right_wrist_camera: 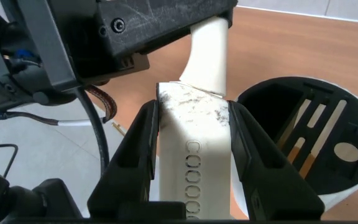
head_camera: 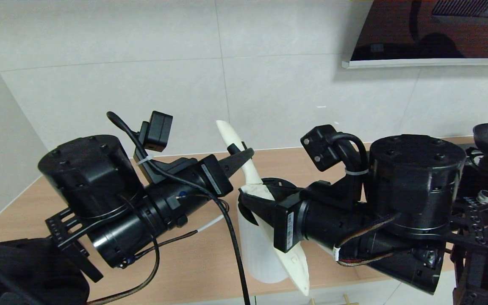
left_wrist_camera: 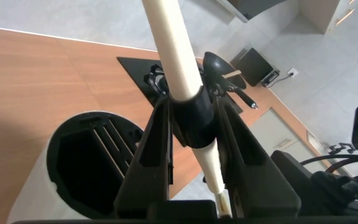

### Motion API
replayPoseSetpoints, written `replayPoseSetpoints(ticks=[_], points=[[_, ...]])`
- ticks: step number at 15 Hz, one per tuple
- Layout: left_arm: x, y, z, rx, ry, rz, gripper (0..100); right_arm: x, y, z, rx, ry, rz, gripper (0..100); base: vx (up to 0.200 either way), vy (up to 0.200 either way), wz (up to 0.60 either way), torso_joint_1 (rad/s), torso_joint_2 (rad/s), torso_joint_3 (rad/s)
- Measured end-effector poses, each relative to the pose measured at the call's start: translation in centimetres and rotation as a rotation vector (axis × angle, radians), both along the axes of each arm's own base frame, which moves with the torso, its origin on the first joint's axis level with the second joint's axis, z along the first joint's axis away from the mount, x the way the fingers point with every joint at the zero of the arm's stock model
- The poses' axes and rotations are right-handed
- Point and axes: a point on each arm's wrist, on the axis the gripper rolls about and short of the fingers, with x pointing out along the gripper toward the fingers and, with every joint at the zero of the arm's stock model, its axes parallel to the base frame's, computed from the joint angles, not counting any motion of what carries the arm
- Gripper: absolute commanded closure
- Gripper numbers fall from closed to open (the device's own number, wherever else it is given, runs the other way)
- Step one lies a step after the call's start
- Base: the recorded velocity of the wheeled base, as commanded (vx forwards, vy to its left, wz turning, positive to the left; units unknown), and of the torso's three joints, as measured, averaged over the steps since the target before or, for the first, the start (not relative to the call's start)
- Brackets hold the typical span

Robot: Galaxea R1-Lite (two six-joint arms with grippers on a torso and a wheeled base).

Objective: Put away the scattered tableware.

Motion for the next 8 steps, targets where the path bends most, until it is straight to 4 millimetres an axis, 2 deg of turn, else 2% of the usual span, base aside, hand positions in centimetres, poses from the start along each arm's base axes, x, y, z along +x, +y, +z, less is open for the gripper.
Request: replayPoseSetpoints(ticks=[2,3,8], points=[[-0.01,0.00,0.02,-0.001,0.000,0.000,100,0.02,-0.01,0.01,0.000,0.000,-0.001,100,0.000,0.000,0.00,0.000,0.00,0.000],[-0.01,0.01,0.04,-0.002,-0.001,0.000,100,0.03,0.00,0.04,0.001,-0.001,-0.001,0,0.000,0.000,0.00,0.000,0.00,0.000],[-0.11,0.09,0.33,-0.008,-0.007,0.001,100,0.05,-0.03,0.08,0.003,-0.002,-0.003,0,0.000,0.000,0.00,0.000,0.00,0.000]])
